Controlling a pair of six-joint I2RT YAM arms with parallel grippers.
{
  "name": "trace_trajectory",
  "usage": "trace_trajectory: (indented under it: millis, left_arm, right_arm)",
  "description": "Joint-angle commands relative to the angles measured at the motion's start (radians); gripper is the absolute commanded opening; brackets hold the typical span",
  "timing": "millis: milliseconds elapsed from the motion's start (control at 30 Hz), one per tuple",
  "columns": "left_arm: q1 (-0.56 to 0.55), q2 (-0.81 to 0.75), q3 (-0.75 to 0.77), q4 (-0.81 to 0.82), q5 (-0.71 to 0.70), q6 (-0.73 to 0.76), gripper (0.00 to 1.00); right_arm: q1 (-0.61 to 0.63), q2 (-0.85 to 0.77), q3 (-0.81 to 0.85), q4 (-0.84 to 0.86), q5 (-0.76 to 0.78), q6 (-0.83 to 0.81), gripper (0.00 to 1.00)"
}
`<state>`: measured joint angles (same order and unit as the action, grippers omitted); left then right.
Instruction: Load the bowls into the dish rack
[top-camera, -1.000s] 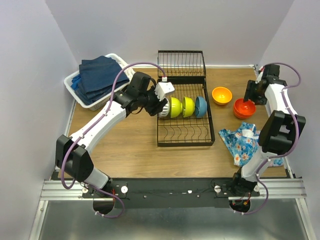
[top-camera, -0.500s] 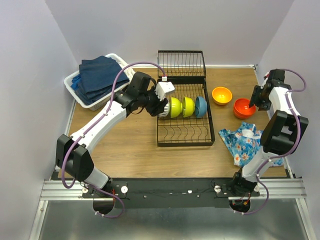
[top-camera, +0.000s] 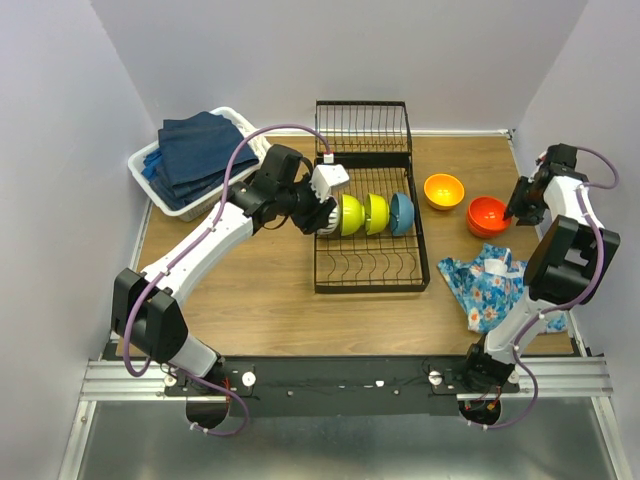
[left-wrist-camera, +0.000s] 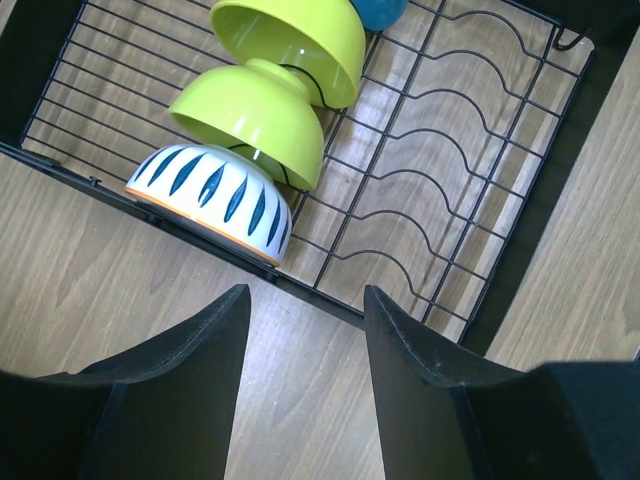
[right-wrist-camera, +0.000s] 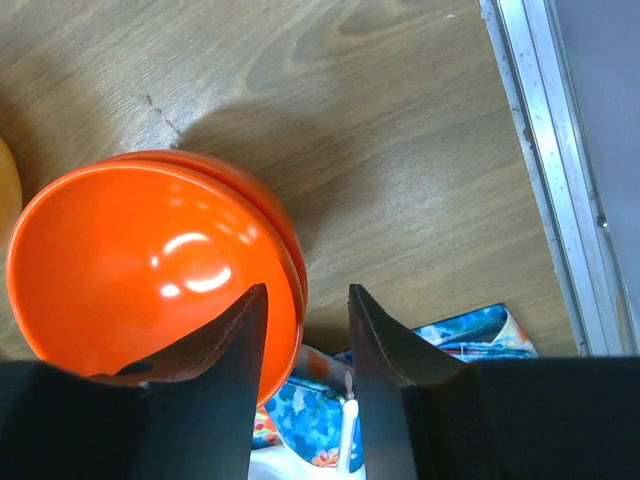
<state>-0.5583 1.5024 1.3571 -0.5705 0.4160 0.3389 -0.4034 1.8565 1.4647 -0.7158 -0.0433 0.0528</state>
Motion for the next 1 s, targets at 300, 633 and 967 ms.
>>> trace_trajectory:
  millis: [300, 633, 967]
  left_arm:
    - [-0.002, 0.001, -0.013, 0.018, 0.021, -0.015, 0.57]
    - [-0.002, -0.021, -0.032, 0.021, 0.018, -0.011, 0.57]
    - [-0.002, -0.077, -0.047, 0.034, 0.009, -0.008, 0.57]
  right_arm:
    - [-0.009, 0.027, 0.000, 0.036, -0.069, 0.009, 0.32]
    - [-0.009, -0.002, -0.004, 0.033, -0.057, 0.021, 0.01]
    - [-0.009, -0.097, 0.031, -0.005, -0.064, 0.038, 0.01]
